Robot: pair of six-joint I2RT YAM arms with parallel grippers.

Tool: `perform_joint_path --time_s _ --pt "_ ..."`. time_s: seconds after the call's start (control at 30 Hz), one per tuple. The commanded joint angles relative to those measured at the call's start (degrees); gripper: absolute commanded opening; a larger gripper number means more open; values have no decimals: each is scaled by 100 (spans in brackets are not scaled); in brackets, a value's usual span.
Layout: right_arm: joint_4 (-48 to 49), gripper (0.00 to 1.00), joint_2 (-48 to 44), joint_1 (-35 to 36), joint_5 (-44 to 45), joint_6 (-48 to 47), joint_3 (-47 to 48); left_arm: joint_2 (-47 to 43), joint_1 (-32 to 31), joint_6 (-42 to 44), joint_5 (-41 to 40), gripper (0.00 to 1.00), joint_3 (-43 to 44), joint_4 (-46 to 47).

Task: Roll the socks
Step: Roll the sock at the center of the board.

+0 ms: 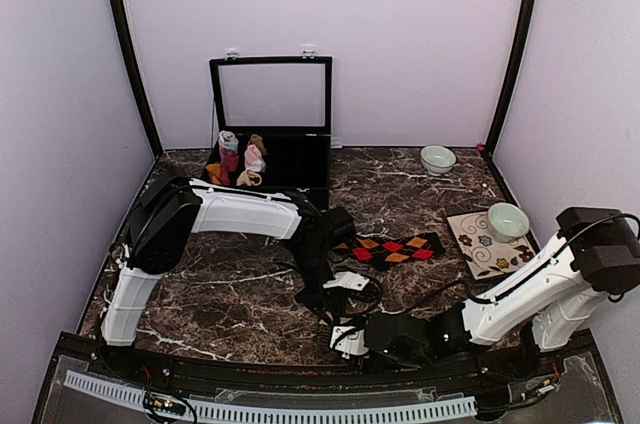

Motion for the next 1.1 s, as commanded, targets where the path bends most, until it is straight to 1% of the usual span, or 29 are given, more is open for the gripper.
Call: perform_joint_path --time_s 0.0,0.1,0.4,0.6,0.77,0.83,0.9,0.97,1.03,1.07 --pt "277 45 26 -338 364 83 -238 969 -166 122 -1303 12 -493 -1283" --pt "295 45 119 -429 176 176 -322 979 -166 104 -1309 12 -438 -1291" --pt "401 46 -116 -526 435 398 -693 975 -166 87 -1411 11 -573 -1204" --pt "524 45 118 -535 261 427 -634 967 -157 -7 -1406 11 -532 -1143" --pt "672 42 392 -535 180 520 -641 945 -151 -58 -1397 11 -491 -1121" --pt "708 37 426 -534 164 517 -609 925 -148 -94 -1426 13 -519 -1065" --pt "733 30 429 -531 149 521 -576 895 -147 -164 -1459 17 -558 -976" --pt "734 19 466 -526 44 588 -548 798 -120 -333 -1530 26 -642 -753" --pt "698 8 567 -522 -118 772 -519 566 -44 -577 -1584 40 -776 -397" --pt "680 3 628 -518 -147 906 -514 417 7 -739 -1652 43 -883 -172"
